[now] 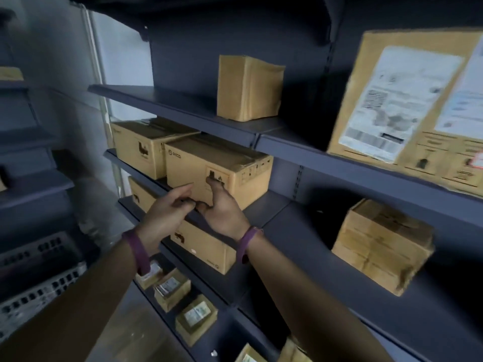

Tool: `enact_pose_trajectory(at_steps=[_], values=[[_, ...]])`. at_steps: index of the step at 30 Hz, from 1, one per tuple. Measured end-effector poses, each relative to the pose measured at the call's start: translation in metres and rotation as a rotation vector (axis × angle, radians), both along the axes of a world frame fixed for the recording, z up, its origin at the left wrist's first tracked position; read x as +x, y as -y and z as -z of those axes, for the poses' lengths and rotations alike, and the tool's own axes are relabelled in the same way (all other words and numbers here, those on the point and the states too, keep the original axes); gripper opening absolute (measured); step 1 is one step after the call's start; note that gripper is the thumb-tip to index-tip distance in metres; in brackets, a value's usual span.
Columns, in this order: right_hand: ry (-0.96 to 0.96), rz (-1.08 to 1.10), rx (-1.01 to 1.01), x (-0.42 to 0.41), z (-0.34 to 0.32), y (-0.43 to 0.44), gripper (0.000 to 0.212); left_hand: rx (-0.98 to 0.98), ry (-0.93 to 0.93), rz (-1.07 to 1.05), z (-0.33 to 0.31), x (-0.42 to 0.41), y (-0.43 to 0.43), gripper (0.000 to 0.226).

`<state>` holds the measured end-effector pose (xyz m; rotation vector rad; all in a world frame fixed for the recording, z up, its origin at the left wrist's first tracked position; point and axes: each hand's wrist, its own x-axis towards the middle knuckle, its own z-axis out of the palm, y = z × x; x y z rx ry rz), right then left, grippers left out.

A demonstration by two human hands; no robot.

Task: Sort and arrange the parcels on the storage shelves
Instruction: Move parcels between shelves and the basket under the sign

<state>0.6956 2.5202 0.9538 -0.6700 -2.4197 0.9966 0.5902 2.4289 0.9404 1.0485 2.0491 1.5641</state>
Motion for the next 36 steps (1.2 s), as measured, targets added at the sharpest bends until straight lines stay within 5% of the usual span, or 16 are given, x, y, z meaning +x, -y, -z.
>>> enact_pose_trajectory(at_steps=[15, 22, 29, 33, 36], values=[[-0.151, 0.042, -0.069, -0.289, -0.001, -0.088, 0.058, -0.016, 0.036, -0.161, 0.006, -0.326, -0.088, 0.040], [-0.249, 0.159, 0.055, -0.379, -0.003, -0.088, 0.056, -0.012, 0.016, -0.200, 0.002, -0.427, -0.117, 0.046], [-0.143, 0.497, 0.041, -0.439, 0.005, -0.123, 0.056, -0.070, -0.210, -0.148, -0.008, -0.538, -0.151, 0.046], [-0.268, 0.692, -0.089, -0.461, 0.007, -0.143, 0.054, -0.100, -0.299, -0.130, -0.008, -0.610, -0.176, 0.051], [-0.403, 0.826, -0.253, -0.469, 0.009, -0.149, 0.046, -0.049, -0.179, -0.062, -0.008, -0.647, -0.191, 0.060]])
